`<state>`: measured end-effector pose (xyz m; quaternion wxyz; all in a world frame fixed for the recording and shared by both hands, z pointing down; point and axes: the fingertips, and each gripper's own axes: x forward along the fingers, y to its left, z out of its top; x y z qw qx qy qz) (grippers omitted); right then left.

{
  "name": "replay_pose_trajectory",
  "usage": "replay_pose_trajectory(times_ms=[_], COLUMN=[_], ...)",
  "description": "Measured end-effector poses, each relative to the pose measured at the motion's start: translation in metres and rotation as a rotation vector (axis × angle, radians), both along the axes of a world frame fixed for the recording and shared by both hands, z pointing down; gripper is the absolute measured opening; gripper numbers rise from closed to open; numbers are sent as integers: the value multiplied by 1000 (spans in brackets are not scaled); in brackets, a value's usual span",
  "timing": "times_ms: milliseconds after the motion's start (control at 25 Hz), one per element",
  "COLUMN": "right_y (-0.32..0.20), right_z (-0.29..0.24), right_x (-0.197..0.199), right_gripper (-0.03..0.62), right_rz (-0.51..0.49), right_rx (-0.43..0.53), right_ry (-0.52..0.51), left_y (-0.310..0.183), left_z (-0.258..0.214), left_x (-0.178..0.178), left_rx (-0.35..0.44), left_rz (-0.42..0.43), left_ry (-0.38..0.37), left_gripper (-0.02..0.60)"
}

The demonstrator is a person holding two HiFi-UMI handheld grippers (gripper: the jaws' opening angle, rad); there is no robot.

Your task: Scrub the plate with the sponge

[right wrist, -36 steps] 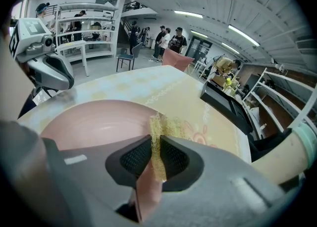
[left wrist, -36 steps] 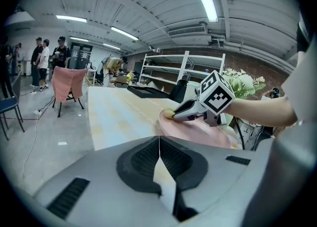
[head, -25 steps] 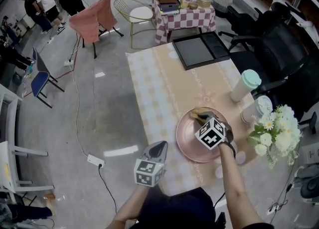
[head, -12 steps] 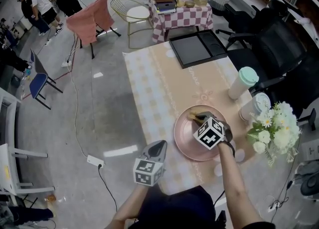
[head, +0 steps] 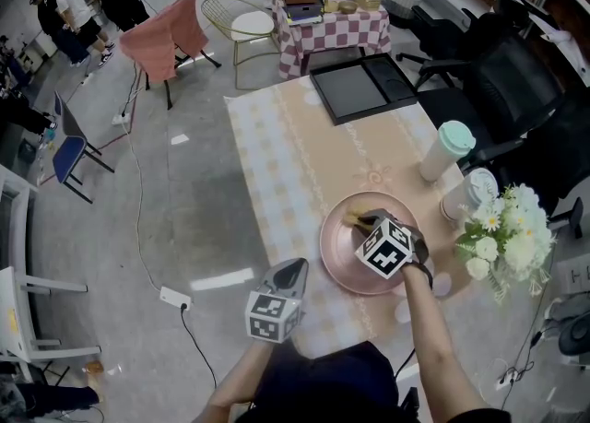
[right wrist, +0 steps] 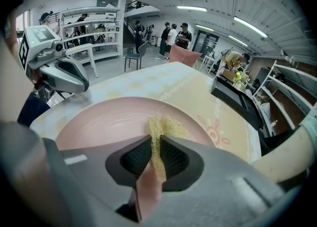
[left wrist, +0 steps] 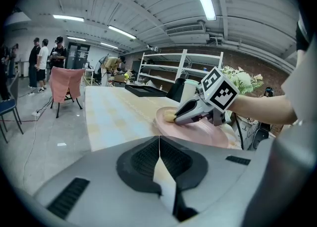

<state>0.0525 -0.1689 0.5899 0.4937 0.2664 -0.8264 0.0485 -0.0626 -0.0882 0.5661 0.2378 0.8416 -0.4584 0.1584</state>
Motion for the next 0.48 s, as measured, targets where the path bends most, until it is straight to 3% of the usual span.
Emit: replay_pose_trajectory(times_ms=[480], right_y=[16], right_z=[0], right_x=[-4], right_gripper=[54], right_rz=[-9], right_rx=[-22], right_ry=[-18], left_y=[4], left_z=[1], left_x=[2], left_rx=[-3], left_rz=[3], left_ry=[4], left_gripper=[12])
